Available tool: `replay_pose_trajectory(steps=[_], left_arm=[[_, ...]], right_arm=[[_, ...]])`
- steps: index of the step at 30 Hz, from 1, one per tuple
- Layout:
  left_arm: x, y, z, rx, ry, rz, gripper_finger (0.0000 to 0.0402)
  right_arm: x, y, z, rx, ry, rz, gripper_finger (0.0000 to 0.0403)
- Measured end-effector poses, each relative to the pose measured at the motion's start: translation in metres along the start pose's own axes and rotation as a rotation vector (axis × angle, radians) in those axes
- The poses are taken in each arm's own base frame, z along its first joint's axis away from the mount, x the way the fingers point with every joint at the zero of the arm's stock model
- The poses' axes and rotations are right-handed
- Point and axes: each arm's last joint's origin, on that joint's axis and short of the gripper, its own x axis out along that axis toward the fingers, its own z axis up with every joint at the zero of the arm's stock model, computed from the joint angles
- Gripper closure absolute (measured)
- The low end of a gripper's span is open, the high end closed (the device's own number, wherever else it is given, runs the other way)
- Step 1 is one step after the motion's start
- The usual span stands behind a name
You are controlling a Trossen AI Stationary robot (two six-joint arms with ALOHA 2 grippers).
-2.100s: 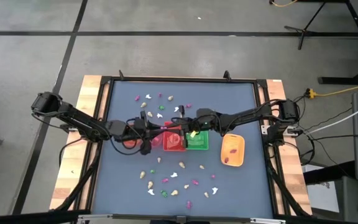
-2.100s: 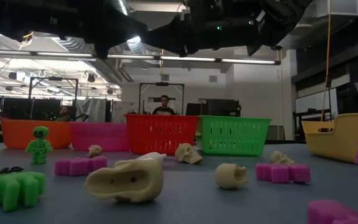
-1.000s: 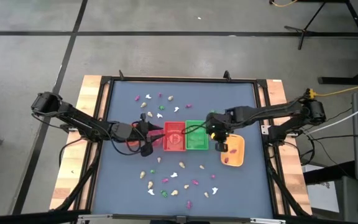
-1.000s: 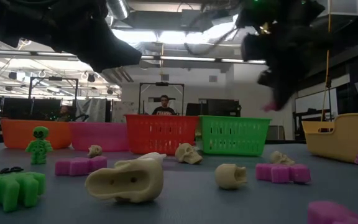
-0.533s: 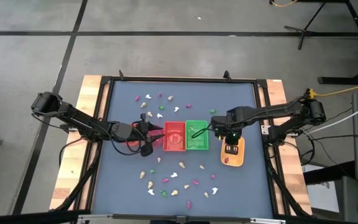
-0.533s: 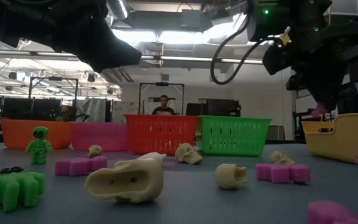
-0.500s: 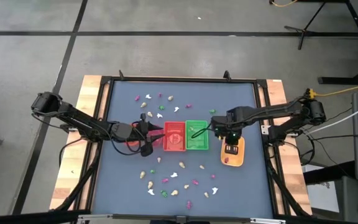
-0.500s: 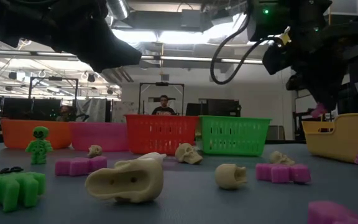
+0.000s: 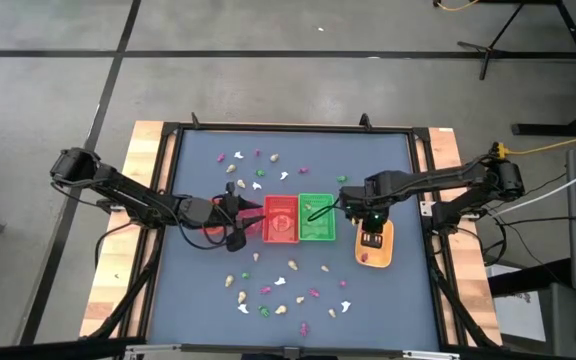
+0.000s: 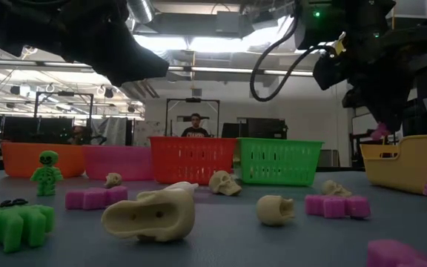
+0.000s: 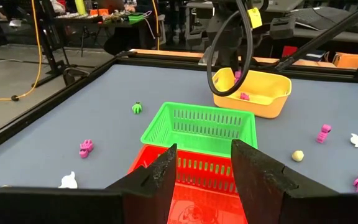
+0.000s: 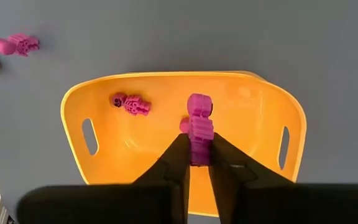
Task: Sort Halloween decoration
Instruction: Put the pink skeleton toy into the yellow bin, then put the yellow skull toy into the green bin
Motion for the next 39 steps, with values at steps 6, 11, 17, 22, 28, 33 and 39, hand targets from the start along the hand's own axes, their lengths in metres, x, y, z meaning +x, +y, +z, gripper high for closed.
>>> replay_pose_trajectory(steps=[6, 11, 17, 22, 28, 33, 39], left_arm=[[0.0, 0.0, 0.0, 0.0, 0.0, 0.0, 0.0266], [0.0, 0.0, 0.0, 0.0, 0.0, 0.0, 0.0266], [0.0, 0.0, 0.0, 0.0, 0.0, 0.0, 0.0266], [0.0, 0.0, 0.0, 0.0, 0.0, 0.0, 0.0266], [0.0, 0.0, 0.0, 0.0, 0.0, 0.0, 0.0266], [0.0, 0.0, 0.0, 0.0, 0.0, 0.0, 0.0266], [0.0, 0.0, 0.0, 0.0, 0.0, 0.0, 0.0266]], right_arm=[[0.0001, -0.0001, 0.0001, 0.0, -0.001, -0.007, 0.0273], [0.0, -0.0015, 0.0012, 0.001, -0.02, -0.055, 0.0223], [0.0, -0.0019, 0.0013, 0.001, -0.023, -0.068, 0.0208], [0.0, -0.0019, 0.0013, 0.001, -0.023, -0.068, 0.0208], [0.0, -0.0017, 0.0017, 0.039, -0.028, -0.064, 0.0207], [0.0001, -0.0009, 0.0022, 0.103, -0.032, -0.047, 0.0207], [-0.0043, 0.0031, 0.0055, 0.177, -0.058, -0.037, 0.0207]])
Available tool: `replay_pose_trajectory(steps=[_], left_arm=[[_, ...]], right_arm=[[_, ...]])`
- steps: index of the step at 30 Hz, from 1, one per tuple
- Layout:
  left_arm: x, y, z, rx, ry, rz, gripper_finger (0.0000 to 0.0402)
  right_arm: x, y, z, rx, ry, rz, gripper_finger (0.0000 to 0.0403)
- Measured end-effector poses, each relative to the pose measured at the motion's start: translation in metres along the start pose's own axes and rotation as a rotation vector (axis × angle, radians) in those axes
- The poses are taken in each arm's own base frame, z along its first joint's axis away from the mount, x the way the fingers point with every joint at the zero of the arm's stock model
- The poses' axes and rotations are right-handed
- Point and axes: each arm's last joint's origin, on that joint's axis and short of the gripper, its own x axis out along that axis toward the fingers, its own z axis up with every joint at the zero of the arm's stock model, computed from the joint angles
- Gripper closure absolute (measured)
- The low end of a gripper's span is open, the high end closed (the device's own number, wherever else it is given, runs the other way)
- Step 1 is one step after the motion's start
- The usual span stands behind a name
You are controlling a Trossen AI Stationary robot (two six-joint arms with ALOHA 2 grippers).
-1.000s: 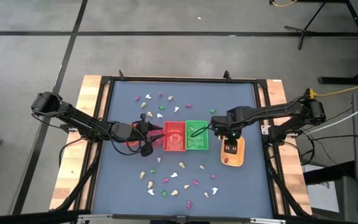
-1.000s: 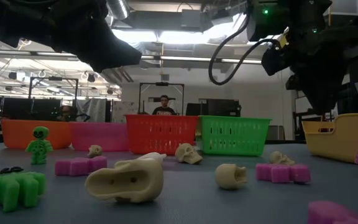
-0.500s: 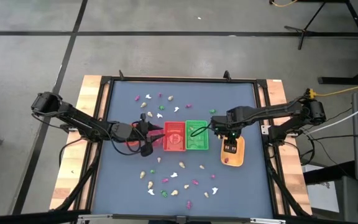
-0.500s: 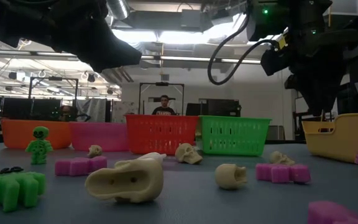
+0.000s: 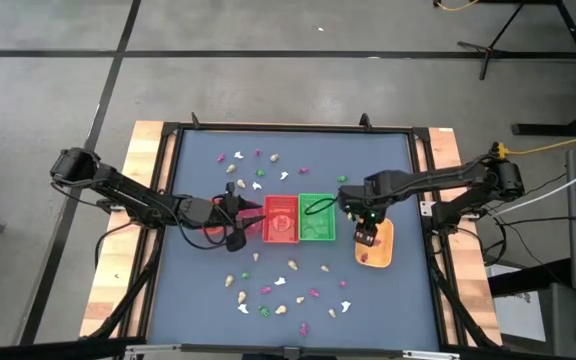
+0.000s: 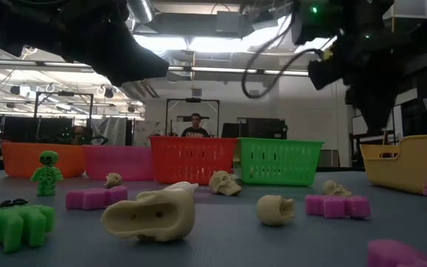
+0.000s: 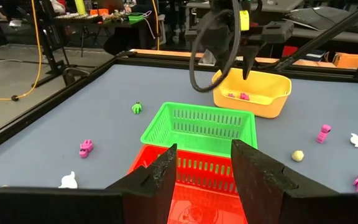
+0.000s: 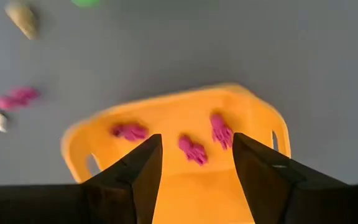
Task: Sort Halloween decoration
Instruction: Put the yellow skull toy into the green bin
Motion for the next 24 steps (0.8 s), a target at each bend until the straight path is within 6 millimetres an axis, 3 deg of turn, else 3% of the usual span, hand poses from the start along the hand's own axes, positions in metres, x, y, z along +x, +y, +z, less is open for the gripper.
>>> replay_pose_trajectory(steps=[9, 18, 24], left_arm=[[0.0, 0.0, 0.0, 0.0, 0.0, 0.0, 0.0266], [0.0, 0.0, 0.0, -0.001, 0.0, 0.0, 0.0266], [0.0, 0.0, 0.0, -0.001, -0.001, -0.001, 0.0266]], right_arm=[[-0.021, 0.049, 0.002, -0.077, -0.252, -0.09, 0.0207], [-0.005, 0.103, -0.022, -0.176, -0.431, -0.147, 0.0207], [0.011, 0.128, -0.035, -0.266, -0.494, -0.183, 0.0207]])
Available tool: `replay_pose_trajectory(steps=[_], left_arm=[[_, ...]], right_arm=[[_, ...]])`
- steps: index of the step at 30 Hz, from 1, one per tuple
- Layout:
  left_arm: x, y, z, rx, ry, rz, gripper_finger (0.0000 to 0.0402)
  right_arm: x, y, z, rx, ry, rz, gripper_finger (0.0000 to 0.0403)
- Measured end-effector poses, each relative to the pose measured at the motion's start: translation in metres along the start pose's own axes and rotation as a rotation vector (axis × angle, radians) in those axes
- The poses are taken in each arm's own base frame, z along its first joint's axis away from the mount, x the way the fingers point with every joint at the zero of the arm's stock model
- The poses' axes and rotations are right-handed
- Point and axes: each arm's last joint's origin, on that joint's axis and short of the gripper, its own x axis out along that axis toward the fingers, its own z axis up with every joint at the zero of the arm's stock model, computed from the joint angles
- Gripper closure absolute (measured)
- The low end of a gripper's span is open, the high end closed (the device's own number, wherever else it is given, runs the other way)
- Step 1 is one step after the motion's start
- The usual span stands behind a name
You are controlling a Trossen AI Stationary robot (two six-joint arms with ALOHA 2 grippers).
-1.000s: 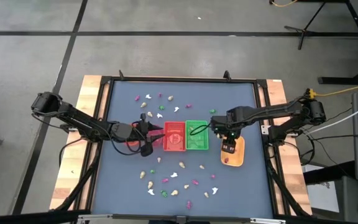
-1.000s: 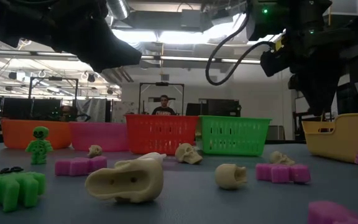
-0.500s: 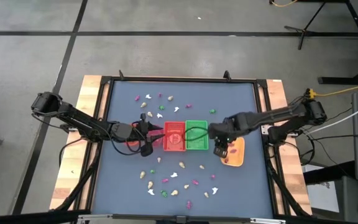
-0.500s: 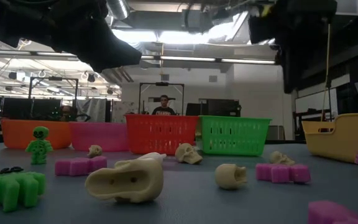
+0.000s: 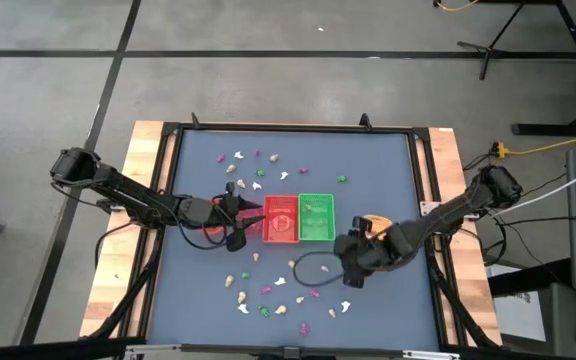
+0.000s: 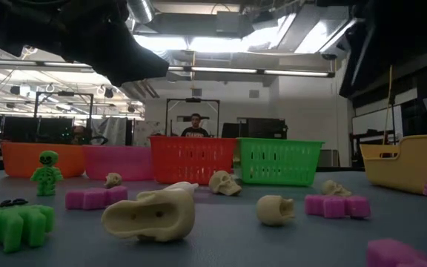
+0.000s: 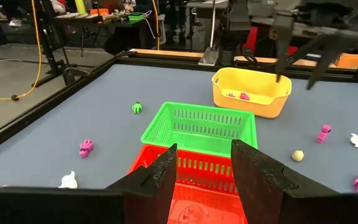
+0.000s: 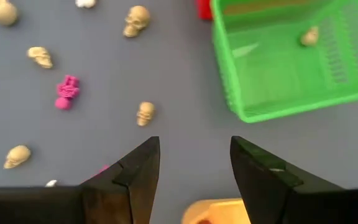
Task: Sort Halloween decoration
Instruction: Put the yellow skull toy into the green bin
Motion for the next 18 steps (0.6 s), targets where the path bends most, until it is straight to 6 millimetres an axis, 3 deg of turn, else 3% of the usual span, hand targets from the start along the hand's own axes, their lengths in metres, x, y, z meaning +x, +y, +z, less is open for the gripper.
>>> replay_pose_trajectory(steps=[18], left_arm=[[0.0, 0.0, 0.0, -0.001, 0.0, -0.003, 0.0265]], right_arm=[[0.056, 0.032, 0.001, -0.02, -0.024, 0.015, 0.0207]])
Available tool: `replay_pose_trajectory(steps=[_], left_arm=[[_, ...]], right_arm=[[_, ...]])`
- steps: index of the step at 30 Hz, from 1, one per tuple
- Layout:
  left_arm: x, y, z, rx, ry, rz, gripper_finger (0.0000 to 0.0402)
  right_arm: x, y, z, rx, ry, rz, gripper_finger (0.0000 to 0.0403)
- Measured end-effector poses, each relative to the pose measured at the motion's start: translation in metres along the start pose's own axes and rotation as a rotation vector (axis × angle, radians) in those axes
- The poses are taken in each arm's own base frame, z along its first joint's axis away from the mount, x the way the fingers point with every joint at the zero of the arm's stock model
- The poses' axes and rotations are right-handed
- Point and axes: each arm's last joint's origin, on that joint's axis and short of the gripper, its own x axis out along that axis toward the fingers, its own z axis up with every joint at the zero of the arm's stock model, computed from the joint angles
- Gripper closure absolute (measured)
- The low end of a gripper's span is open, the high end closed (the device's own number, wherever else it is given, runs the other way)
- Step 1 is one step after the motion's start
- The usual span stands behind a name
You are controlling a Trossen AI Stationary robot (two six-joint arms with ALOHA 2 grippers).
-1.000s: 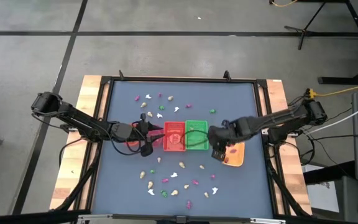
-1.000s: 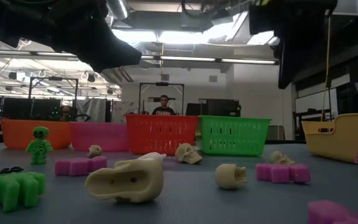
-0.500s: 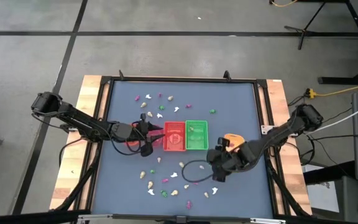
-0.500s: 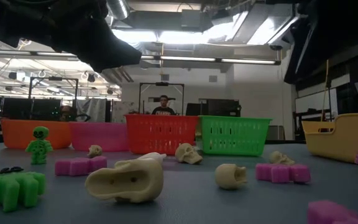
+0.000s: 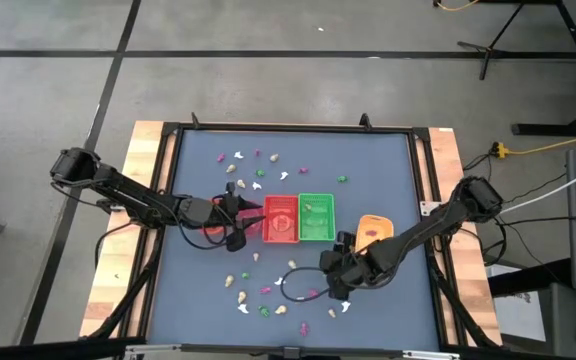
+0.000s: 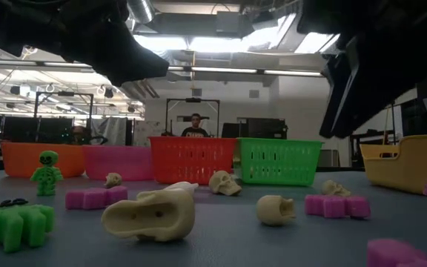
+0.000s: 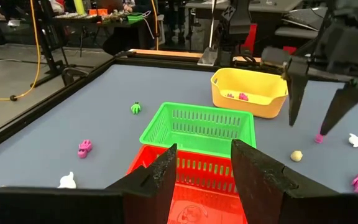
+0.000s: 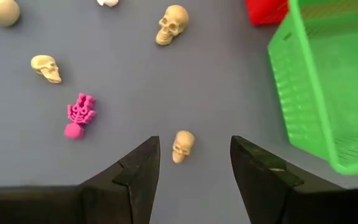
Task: Sort Halloween decoration
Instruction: Put the yellow skull toy into the green bin
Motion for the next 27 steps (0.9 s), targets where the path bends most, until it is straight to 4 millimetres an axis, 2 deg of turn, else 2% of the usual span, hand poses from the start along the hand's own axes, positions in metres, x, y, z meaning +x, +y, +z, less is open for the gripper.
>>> replay_pose_trajectory(steps=[21, 27], left_arm=[[0.0, 0.0, 0.0, 0.001, 0.001, 0.0, 0.0265], [0.0, 0.0, 0.0, 0.001, 0.001, 0.0, 0.0265]], right_arm=[[0.042, 0.008, -0.012, -0.03, 0.067, -0.07, 0.0207], [0.046, 0.009, -0.014, -0.032, 0.086, -0.067, 0.0207]])
